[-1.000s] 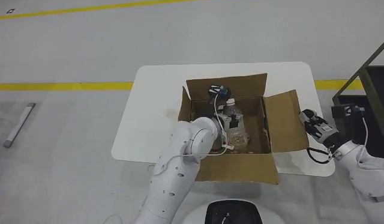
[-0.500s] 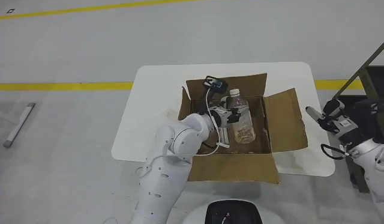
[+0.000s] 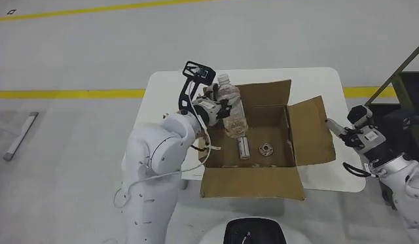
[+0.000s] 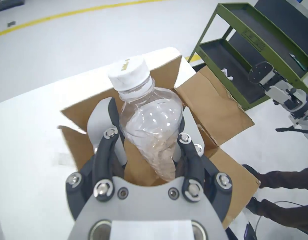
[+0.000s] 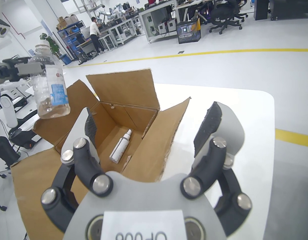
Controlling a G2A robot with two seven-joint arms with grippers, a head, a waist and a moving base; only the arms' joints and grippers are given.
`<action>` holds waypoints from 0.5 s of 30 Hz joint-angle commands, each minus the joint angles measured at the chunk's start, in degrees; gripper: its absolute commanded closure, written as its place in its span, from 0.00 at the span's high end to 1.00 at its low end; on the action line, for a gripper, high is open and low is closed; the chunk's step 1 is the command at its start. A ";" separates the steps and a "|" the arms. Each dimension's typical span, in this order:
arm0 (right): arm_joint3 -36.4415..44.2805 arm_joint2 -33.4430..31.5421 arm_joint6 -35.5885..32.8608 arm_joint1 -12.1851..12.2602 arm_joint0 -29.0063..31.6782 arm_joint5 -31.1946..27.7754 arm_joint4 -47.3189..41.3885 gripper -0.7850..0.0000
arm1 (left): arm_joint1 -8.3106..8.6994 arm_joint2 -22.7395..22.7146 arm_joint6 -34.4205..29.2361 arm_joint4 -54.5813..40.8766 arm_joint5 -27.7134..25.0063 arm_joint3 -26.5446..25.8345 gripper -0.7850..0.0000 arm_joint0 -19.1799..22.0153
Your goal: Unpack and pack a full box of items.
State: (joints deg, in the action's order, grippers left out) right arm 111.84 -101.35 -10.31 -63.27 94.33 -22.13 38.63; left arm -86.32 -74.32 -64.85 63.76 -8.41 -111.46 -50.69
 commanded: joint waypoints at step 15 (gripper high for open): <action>-0.60 5.13 -0.97 -0.34 -1.15 0.42 2.78 1.00 | 2.62 -7.37 -14.23 23.55 0.64 -6.24 0.00 -1.66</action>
State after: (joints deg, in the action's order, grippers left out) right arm 111.27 -96.42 -11.29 -63.59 93.25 -21.69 41.35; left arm -83.80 -81.55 -77.96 86.12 -7.63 -118.46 -52.09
